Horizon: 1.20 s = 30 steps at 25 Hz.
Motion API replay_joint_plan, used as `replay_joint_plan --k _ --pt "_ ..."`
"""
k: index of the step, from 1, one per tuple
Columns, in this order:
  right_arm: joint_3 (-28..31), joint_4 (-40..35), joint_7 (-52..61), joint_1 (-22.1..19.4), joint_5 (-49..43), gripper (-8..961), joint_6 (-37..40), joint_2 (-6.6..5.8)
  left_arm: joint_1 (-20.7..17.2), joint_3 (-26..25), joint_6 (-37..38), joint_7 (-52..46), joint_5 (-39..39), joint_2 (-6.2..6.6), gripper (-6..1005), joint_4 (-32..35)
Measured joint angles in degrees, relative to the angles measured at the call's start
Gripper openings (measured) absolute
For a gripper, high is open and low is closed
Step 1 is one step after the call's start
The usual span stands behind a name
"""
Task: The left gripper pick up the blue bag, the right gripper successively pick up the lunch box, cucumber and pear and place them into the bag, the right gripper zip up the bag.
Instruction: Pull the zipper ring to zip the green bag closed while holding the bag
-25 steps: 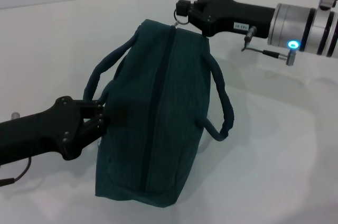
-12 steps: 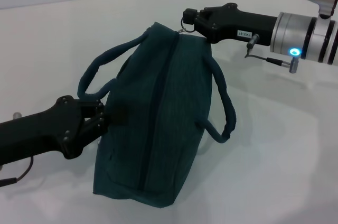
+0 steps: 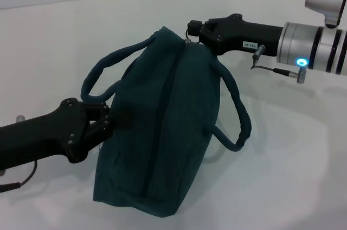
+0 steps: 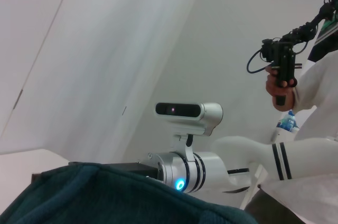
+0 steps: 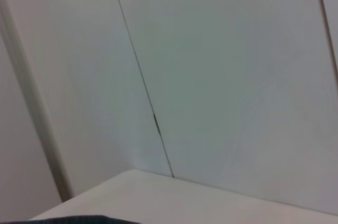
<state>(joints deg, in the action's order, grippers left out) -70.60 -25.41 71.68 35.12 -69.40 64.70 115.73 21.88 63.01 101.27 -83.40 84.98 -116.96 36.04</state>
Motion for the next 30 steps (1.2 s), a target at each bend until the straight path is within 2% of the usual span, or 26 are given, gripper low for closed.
replay_joint_plan --k 9,24,29,30 --pt "-0.07 -0.17 0.34 0.02 -0.04 19 0.52 -0.44 0.76 0.02 -1.43 1.63 1.13 -2.05 54 -0.73" --pt "0.51 -2.1 -0.07 -1.99 0.11 19 0.67 -1.04 2.95 -0.65 -5.09 1.61 -0.91 -2.5 69 -2.82" --pt "0.57 -3.95 -0.27 -3.27 0.05 127 0.83 -1.28 2.85 -2.25 -6.21 1.6 -1.64 -2.57 113 -2.9" --pt "0.57 -3.99 -0.27 -3.48 0.05 188 0.85 -1.45 2.83 -2.39 -6.37 1.6 -1.79 -2.58 130 -2.9"
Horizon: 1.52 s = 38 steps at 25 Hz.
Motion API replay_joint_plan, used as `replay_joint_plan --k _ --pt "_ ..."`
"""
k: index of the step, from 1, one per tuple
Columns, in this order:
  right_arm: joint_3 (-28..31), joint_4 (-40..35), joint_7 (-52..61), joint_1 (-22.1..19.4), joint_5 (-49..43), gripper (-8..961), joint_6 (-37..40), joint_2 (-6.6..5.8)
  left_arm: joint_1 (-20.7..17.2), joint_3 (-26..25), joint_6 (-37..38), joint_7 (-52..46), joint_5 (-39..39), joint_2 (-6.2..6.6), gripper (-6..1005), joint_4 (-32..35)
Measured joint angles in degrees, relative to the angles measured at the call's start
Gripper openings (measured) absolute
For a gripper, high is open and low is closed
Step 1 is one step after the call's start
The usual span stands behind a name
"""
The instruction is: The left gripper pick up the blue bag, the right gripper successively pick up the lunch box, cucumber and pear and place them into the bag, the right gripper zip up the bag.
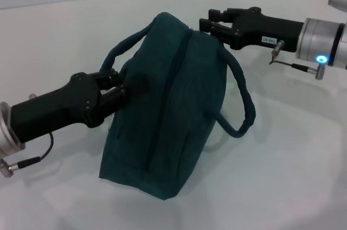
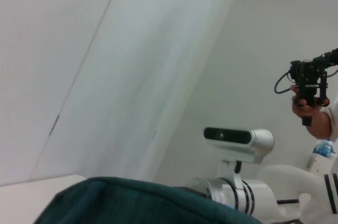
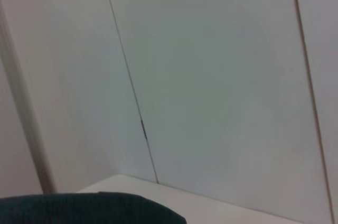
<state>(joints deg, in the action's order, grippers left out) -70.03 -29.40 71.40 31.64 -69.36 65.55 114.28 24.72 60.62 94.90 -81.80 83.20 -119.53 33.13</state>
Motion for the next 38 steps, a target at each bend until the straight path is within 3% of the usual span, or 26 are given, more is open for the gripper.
replay_joint_plan --k 7,8,10,15,38 --pt "0.92 -0.22 -0.05 -1.82 0.33 546 1.72 -1.25 0.12 -1.14 -0.3 1.0 -0.25 0.05 255 0.0" --pt "1.65 -0.27 -0.2 -2.13 0.32 551 2.74 -1.35 0.12 -1.24 -0.27 1.21 -0.28 0.06 273 0.05" --pt "4.03 -0.3 -0.8 -2.82 0.22 562 5.79 -1.46 0.03 -1.45 -0.17 1.81 -0.63 0.08 474 0.23" --pt "7.3 -0.38 -1.26 -3.84 0.14 587 9.77 -2.08 -0.29 -2.88 0.05 3.58 -1.61 0.34 474 0.48" --pt "7.46 -0.2 2.11 -3.38 0.0 594 20.52 -6.57 -1.71 -13.68 -0.83 4.32 -1.15 3.43 470 3.72"
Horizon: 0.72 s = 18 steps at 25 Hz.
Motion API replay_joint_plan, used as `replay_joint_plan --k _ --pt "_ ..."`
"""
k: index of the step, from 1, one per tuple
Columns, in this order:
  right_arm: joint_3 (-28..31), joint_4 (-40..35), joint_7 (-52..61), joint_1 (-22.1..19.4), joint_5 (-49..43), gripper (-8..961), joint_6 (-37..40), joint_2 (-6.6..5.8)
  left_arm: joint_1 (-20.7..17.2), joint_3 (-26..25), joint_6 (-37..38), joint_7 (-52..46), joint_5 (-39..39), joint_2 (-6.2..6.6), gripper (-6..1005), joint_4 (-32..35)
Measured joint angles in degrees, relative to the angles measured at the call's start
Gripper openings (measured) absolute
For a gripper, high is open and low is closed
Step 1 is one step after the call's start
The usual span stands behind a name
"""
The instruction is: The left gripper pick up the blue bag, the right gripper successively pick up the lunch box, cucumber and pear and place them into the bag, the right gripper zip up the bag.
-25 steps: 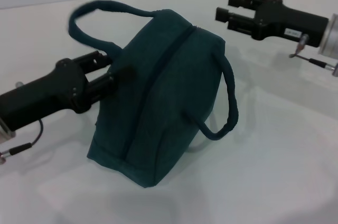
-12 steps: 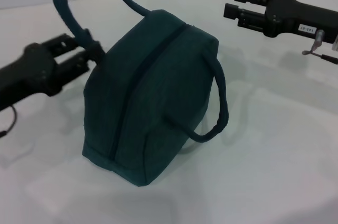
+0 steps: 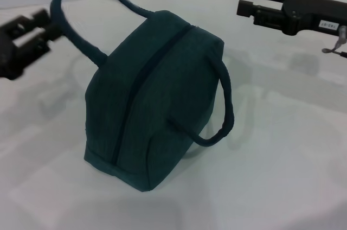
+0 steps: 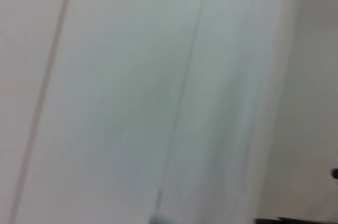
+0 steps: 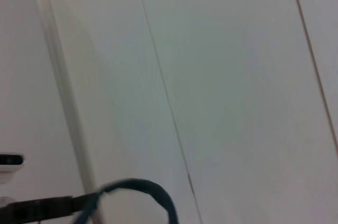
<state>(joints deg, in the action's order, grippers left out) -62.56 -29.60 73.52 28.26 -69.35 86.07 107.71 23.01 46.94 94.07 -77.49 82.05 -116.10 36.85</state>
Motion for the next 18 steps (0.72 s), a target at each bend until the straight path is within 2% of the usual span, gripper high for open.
replay_joint_plan --k 5,7,13,18 --pt "-0.15 -0.02 0.78 0.05 -0.02 593 3.1 -0.98 -1.24 -5.15 0.08 0.61 0.11 0.54 470 2.28" --pt "-0.43 -0.03 1.82 0.17 -0.56 593 5.92 -1.58 -1.56 -5.4 0.83 -0.12 0.18 0.61 469 3.59" --pt "-0.39 -0.03 5.19 2.75 -5.44 592 11.27 -1.94 -0.38 1.03 5.01 -1.91 3.31 0.67 469 4.4" --pt "-0.31 -0.5 8.22 5.68 -11.68 592 15.08 -1.66 2.82 7.75 5.23 -7.32 6.58 0.42 468 4.42"
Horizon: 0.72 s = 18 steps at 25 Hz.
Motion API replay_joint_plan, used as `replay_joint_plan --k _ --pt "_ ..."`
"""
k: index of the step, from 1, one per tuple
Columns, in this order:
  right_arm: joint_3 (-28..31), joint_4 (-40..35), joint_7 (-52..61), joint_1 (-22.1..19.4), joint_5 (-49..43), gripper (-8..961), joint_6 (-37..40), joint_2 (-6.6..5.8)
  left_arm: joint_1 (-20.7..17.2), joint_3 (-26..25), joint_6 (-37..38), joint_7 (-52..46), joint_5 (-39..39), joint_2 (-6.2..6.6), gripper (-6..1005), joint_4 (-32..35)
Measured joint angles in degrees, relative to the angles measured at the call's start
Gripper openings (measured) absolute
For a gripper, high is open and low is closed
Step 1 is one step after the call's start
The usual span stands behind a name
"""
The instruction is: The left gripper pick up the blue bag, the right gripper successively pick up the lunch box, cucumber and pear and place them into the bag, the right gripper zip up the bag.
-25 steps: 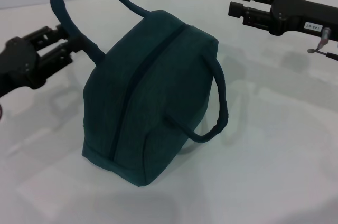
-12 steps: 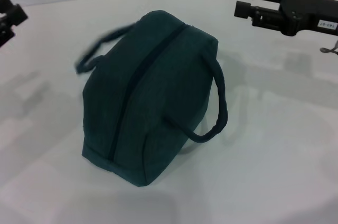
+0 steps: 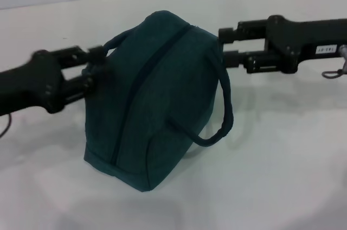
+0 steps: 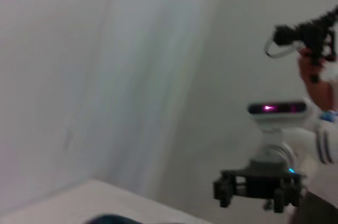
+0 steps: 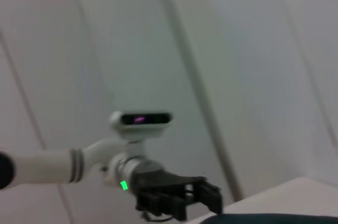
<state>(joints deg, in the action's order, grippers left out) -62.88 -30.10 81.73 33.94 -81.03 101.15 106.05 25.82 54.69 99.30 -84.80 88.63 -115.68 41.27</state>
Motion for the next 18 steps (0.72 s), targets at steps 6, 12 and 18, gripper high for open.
replay_joint_plan --k 6,12,18 --pt "-0.15 -0.87 0.26 0.53 -0.42 591 3.76 0.08 1.41 1.23 0.88 -2.17 0.9 -0.02 467 0.0" --pt "0.06 -0.93 0.32 0.76 -1.28 591 4.84 0.04 1.36 1.04 1.23 -2.26 0.52 -0.14 466 -0.21" --pt "-0.03 -0.93 0.35 0.87 -1.98 590 4.7 0.0 1.53 0.95 1.12 -2.37 0.49 -0.26 465 -0.53"
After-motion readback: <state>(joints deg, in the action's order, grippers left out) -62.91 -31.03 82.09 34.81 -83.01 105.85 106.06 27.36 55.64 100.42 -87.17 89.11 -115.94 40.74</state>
